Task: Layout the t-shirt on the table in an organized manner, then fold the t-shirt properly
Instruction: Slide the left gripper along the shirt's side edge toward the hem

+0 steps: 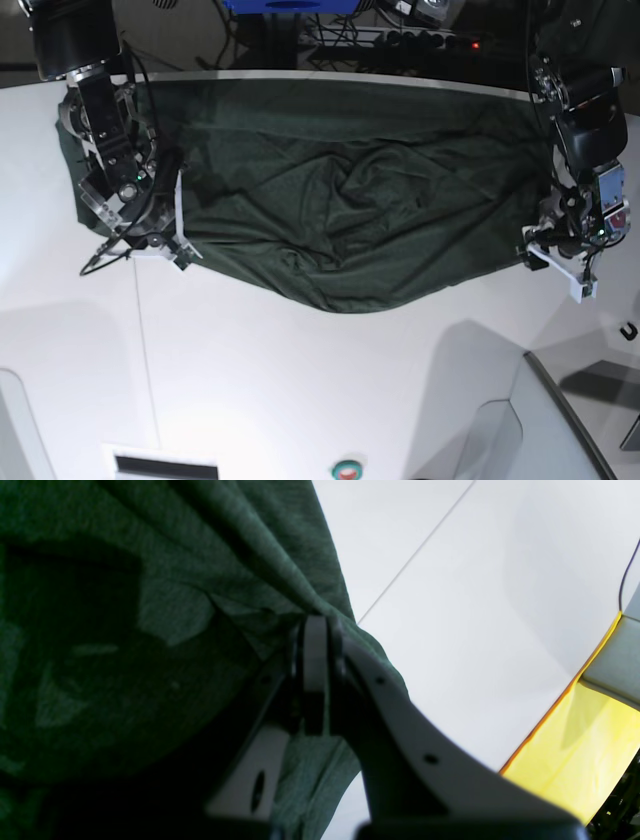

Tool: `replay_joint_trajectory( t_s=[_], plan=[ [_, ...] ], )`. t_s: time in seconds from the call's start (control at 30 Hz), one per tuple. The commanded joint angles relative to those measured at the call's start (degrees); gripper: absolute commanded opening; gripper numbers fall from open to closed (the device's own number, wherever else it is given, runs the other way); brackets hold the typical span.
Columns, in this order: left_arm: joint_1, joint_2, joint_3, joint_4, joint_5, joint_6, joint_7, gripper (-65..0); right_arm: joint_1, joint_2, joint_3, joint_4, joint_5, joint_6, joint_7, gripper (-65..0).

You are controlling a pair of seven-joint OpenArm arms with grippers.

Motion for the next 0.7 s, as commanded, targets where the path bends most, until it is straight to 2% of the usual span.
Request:
replay_joint_trajectory(
  t_s=[0.0, 0.2, 0.3, 0.37, 0.47, 0.5, 0.67],
  plan=[
    [-2.0, -1.1, 0.0, -0.2, -0.3, 0.2, -2.1, -23.0, 0.9, 0.4, 0.1, 1.0, -0.7, 0.1, 0.7, -64.4],
    [-3.9, -1.1, 0.3, -7.6, -0.3, 0.2, -6.8, -23.4, 0.9, 0.4, 0.2, 1.0, -0.7, 0.1, 0.7, -64.4],
    [-4.1, -1.1, 4.7, -10.3, -0.4, 0.3, -9.8, -25.0, 0.9, 0.4, 0.2, 1.0, -0.7, 0.1, 0.7, -64.4],
    [-4.1, -1.1, 6.9, -12.4, -0.9, 0.4, -12.0, -34.7, 0.9, 0.4, 0.2, 0.9, -0.7, 0.1, 0.7, -64.4],
    [-4.1, -1.0, 6.9, -13.0, -0.9, 0.4, -13.3, -61.1, 1.0, 0.4, 0.2, 0.9, -0.6, 0.1, 0.8, -64.4],
    [-4.1, -0.9, 6.9, -13.0, -0.9, 0.4, -13.3, -65.0, 1.1, 0.4, 0.2, 0.8, -0.6, 0.1, 0.9, -64.4],
    [-7.0, -0.9, 7.6, -13.0, -0.8, 0.4, -13.0, -65.0, 2.7, 0.4, 0.3, 0.5, -0.6, 0.1, 1.7, -64.4]
  ],
)
